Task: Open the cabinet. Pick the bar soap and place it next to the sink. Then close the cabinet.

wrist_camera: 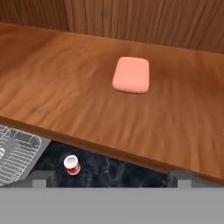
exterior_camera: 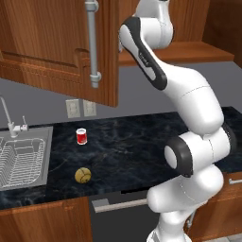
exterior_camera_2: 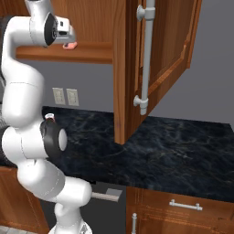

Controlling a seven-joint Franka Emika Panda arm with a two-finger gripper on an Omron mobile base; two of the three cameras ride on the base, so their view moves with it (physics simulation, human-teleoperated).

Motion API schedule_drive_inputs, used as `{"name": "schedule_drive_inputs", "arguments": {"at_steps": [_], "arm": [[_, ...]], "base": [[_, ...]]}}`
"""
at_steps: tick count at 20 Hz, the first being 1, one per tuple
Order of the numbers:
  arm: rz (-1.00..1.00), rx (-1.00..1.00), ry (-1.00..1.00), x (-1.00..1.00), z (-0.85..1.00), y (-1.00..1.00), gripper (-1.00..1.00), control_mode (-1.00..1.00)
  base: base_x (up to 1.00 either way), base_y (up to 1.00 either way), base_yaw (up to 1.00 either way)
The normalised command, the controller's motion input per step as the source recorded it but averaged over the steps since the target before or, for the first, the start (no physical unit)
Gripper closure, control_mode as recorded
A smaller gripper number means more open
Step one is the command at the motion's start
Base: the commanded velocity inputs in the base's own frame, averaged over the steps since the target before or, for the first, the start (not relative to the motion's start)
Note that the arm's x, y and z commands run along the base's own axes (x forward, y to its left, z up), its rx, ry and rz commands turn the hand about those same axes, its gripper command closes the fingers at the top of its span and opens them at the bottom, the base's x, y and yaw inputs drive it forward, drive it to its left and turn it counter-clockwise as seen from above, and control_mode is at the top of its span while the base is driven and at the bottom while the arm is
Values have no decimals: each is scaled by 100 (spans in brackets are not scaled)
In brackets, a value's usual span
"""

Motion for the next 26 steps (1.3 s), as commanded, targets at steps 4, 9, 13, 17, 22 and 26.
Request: {"name": "schedule_drive_inputs", "arguments": {"at_steps": [4, 9, 13, 17, 22, 26], "arm": [[0, 0, 2, 50, -2, 0, -100, -100], [0, 0, 4, 49, -4, 0, -100, -100], [0, 0, 4, 34, 0, 0, -100, -100], [0, 0, 3, 24, 0, 0, -100, -100], [0, 0, 4, 18, -1, 2, -100, -100], [0, 0, 4, 31, -23, 5, -100, -100]], "base": [[0, 0, 0], [0, 0, 0], [0, 0, 0], [0, 0, 0], [0, 0, 0], [0, 0, 0]]}}
